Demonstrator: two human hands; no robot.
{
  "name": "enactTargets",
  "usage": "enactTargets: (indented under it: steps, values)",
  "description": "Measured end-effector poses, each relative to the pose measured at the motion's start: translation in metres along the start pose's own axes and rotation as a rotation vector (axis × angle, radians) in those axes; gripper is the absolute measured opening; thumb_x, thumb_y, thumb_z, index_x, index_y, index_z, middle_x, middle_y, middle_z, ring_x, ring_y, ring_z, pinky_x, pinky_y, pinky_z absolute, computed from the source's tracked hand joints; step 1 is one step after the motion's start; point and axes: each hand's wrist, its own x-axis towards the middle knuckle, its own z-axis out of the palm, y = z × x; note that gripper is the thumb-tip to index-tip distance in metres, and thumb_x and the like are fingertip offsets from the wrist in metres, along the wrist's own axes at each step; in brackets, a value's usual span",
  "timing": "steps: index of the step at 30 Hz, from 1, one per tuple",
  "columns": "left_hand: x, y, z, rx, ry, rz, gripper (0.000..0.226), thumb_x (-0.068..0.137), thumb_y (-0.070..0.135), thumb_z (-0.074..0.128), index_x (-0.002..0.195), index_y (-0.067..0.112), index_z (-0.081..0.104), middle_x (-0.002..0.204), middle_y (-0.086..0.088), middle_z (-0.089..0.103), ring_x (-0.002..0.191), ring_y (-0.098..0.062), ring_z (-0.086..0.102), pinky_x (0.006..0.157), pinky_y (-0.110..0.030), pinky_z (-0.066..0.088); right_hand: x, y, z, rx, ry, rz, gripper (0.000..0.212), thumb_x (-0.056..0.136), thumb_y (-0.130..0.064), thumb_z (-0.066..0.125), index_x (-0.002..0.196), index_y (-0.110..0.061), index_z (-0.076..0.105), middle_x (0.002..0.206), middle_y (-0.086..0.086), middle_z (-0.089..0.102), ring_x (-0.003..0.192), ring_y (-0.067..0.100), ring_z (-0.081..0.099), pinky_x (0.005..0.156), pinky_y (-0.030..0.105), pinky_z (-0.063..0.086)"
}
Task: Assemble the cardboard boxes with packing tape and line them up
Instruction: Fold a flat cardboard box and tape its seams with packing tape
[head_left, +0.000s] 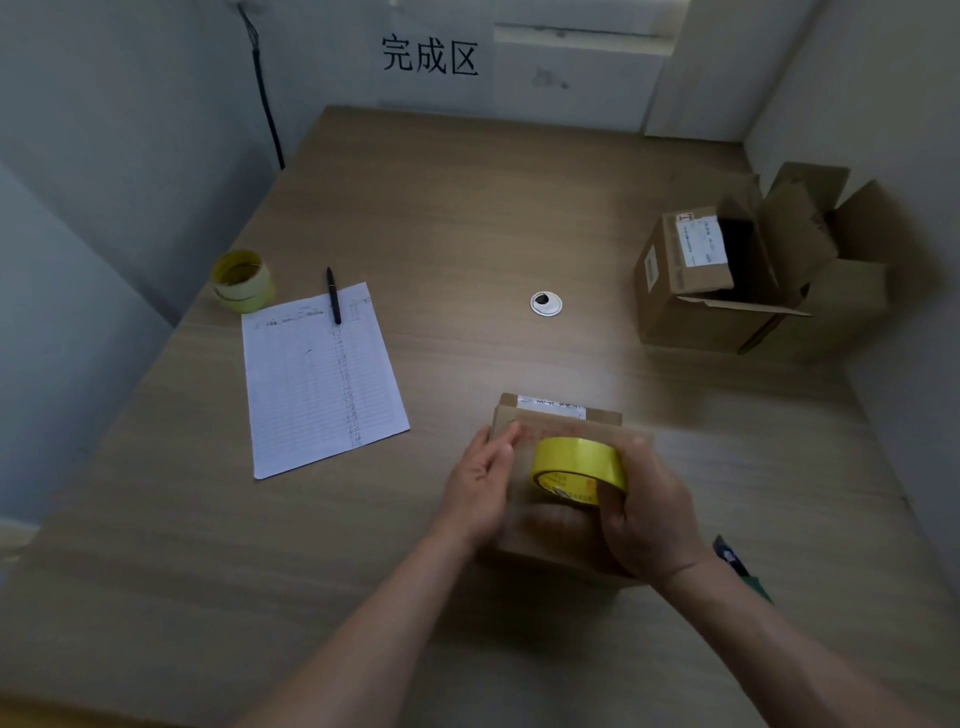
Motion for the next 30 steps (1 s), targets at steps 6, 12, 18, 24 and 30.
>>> enactTargets:
  steps: [6,12,18,24,30]
  values:
    - [0.002,-0.009,-0.001,0.051,-0.06,0.075,0.032,0.104,0.031,0.04,0.121,0.056,0.05,0.154,0.003,0.039,0.145,-0.009,0.028,0.12,-0.037,0.025,0.017,0.005,-0.037,0.684,-0.214,0.357,0.024,0.059,-0.021,0.071,0.08,-0.013,0.065,0.074,0.016,0.065,0.068,0.02,0.06,0.059,0.029,0.046]
    - [-0.001,-0.007,0.0,0.039,-0.049,0.039,0.031,0.101,0.037,0.041,0.119,0.059,0.053,0.153,0.004,0.04,0.14,-0.012,0.038,0.117,-0.04,0.032,0.016,0.04,-0.099,0.503,-0.337,0.346,0.03,0.077,-0.037,0.062,0.059,-0.013,0.058,0.053,-0.002,0.049,0.049,0.009,0.045,0.046,0.02,0.033]
    - [-0.003,-0.001,0.003,0.001,-0.055,0.094,0.033,0.104,0.022,0.04,0.123,0.046,0.052,0.148,0.008,0.044,0.137,-0.008,0.04,0.114,-0.022,0.031,-0.002,0.06,-0.09,-0.166,-0.39,0.243,0.028,0.089,-0.045,0.056,0.071,-0.026,0.066,0.06,-0.01,0.059,0.057,0.003,0.056,0.054,0.032,0.048]
    - [-0.001,-0.004,0.003,0.046,-0.043,0.107,0.034,0.103,0.021,0.042,0.125,0.045,0.052,0.148,0.01,0.044,0.135,-0.003,0.041,0.104,-0.003,0.028,-0.013,0.069,-0.062,-0.248,-0.419,0.423,0.039,0.084,-0.066,0.057,0.083,-0.028,0.065,0.075,-0.007,0.066,0.073,0.019,0.062,0.063,0.035,0.049]
    - [0.012,0.013,-0.005,0.485,-0.192,0.124,0.043,0.103,0.03,0.043,0.141,0.049,0.037,0.155,0.01,0.032,0.139,-0.015,0.036,0.113,-0.029,0.03,0.002,0.061,-0.07,-0.138,-0.575,0.335,0.099,0.081,-0.048,0.073,0.152,-0.05,0.004,0.164,-0.012,-0.004,0.149,0.015,0.008,0.118,0.041,0.019]
